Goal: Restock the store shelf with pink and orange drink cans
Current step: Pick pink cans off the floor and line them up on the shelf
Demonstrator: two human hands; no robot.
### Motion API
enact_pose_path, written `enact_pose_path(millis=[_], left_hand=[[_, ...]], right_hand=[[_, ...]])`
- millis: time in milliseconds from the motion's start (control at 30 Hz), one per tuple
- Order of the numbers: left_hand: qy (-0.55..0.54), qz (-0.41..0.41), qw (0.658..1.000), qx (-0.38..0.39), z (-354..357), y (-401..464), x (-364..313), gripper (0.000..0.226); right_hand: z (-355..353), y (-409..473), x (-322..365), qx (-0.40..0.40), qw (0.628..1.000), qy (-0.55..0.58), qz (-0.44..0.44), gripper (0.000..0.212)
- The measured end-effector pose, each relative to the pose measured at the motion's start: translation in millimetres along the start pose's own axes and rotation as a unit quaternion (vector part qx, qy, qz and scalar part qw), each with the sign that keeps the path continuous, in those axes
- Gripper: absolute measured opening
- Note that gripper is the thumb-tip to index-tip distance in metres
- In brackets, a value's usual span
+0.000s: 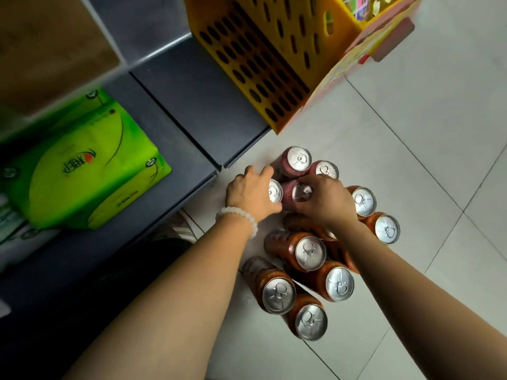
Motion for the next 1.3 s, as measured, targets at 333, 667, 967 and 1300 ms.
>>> enact_pose_path(millis=[333, 667, 967, 1300], left_hand=[[0.149, 0.070, 0.986, 0.001, -44.4, -60.1, -9.5, 0.054], [0.155, 0.017, 0.980, -0.125, -142.5, -159.3, -28.8, 0.049], [0.110, -0.072, 0.951, -0.278, -242.8, -285.0, 10.0, 0.047], [0.095, -0.210, 0.892, -0.388, -314.4, -431.2, 97.1, 0.044]], right_hand=[[-25.6, -45.2, 25.3, -0.019, 0.997, 0.019, -0.073, 0.051], [-109.0, -120.5, 78.1, -0.069, 0.981, 0.056, -0.174, 0.057], [-174.8, -195.8, 180.8, -0.092, 0.946, 0.080, -0.302, 0.056], [-176.7, -267.9, 341.3, -0.074, 0.886, 0.123, -0.440, 0.067]])
Point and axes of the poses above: each hand's wrist, its own y-axis towards the middle knuckle, its own z-axis out of the palm, x = y × z, the point moved 2 cm from there along y, towards the middle knuckle, and after that the axes turned 7 degrees about y, right-handed, at the moved point
